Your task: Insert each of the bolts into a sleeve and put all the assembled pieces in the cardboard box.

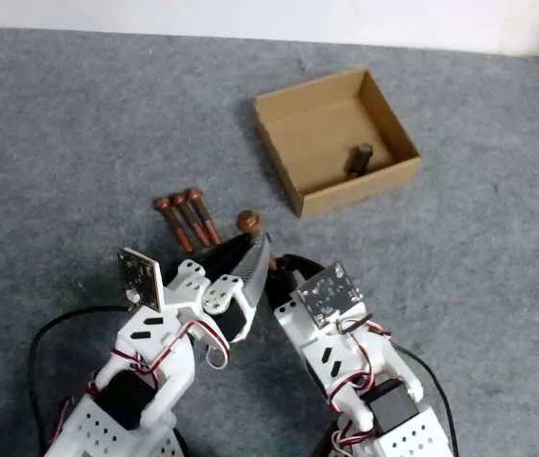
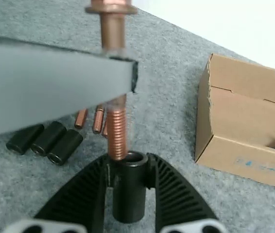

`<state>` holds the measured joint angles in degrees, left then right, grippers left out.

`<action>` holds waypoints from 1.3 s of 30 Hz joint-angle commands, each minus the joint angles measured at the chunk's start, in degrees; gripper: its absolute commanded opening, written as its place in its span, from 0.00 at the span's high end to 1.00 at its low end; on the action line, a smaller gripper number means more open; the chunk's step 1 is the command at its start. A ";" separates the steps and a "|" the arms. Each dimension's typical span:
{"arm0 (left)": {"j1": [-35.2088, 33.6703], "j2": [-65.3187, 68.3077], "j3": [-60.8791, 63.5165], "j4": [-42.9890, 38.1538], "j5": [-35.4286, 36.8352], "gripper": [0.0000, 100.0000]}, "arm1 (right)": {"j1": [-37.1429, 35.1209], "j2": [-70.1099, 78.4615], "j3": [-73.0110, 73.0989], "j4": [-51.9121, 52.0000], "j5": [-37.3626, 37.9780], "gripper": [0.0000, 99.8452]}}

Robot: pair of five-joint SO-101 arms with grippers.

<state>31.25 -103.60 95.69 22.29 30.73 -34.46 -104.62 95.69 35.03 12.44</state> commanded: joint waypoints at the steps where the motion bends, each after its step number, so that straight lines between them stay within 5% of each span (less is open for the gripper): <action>1: 0.57 -0.40 -0.04 0.44 -0.62 0.99 | -1.45 -0.75 1.98 -0.31 0.53 1.00; 11: 0.13 -0.40 1.45 0.79 -0.26 0.99 | -8.13 -0.75 -4.00 5.85 0.70 1.00; 39: 3.21 -0.48 -1.19 2.20 -0.62 0.99 | -3.47 -0.75 -4.62 2.51 0.53 1.00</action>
<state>33.36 -103.69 95.96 24.13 30.37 -39.03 -104.62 92.70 40.22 12.35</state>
